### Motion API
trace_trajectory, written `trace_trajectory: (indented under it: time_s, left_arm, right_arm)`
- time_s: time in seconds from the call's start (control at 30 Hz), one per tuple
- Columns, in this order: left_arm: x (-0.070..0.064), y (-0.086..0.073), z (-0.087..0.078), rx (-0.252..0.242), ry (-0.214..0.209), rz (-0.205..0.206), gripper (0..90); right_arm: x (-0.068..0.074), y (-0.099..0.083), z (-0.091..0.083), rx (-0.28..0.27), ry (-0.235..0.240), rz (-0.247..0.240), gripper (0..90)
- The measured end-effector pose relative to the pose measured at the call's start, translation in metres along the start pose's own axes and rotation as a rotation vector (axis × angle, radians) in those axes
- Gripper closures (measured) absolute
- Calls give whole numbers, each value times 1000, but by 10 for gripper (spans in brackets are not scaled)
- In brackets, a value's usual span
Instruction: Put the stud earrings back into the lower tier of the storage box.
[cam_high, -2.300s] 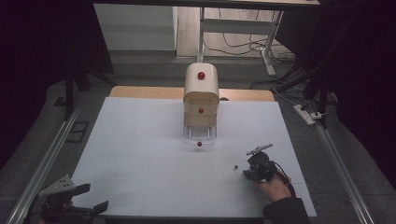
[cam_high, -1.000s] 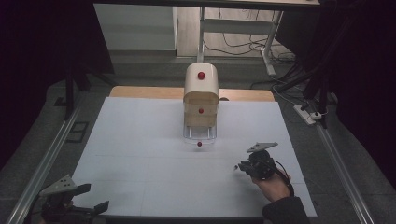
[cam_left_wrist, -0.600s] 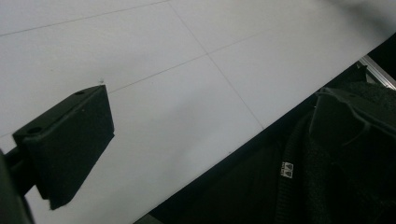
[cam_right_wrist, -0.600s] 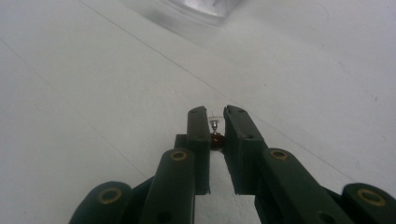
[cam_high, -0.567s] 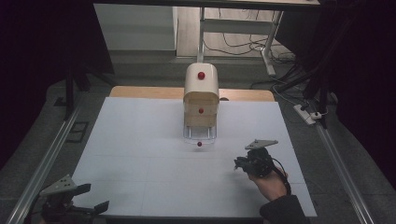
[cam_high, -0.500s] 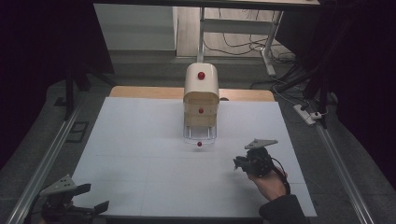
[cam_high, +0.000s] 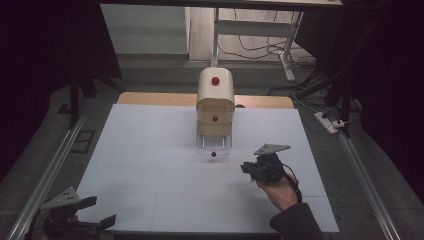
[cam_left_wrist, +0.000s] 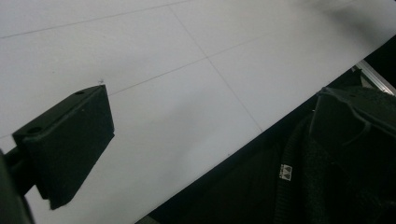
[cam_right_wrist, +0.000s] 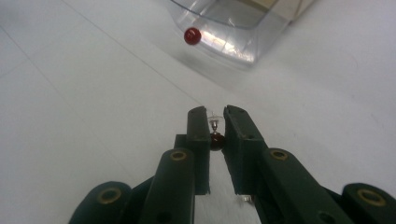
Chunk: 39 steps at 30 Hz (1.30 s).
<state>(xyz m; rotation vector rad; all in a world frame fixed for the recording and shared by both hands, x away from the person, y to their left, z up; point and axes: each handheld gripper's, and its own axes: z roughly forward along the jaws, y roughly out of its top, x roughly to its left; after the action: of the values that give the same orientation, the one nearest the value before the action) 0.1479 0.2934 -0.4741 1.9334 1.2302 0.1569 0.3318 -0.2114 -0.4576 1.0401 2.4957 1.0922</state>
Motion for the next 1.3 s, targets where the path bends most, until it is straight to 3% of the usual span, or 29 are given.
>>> trace_trajectory:
  time_s: [0.23, 0.5, 0.87, 1.3]
  left_arm:
    - [-2, 0, -1, -22, 0, 20, 0]
    - [-3, 0, -2, -27, 12, 34, 0]
    - [-2, 0, -1, -24, 8, 25, 0]
    - [0, 0, -1, -23, -4, 11, 0]
  right_arm:
    - [2, 12, 9, -15, 7, -19, 801]
    - [-1, 25, 21, -38, 2, -9, 801]
    - [-7, 38, 32, -65, -1, -3, 801]
    - [-8, 63, 63, -91, -13, -30, 801]
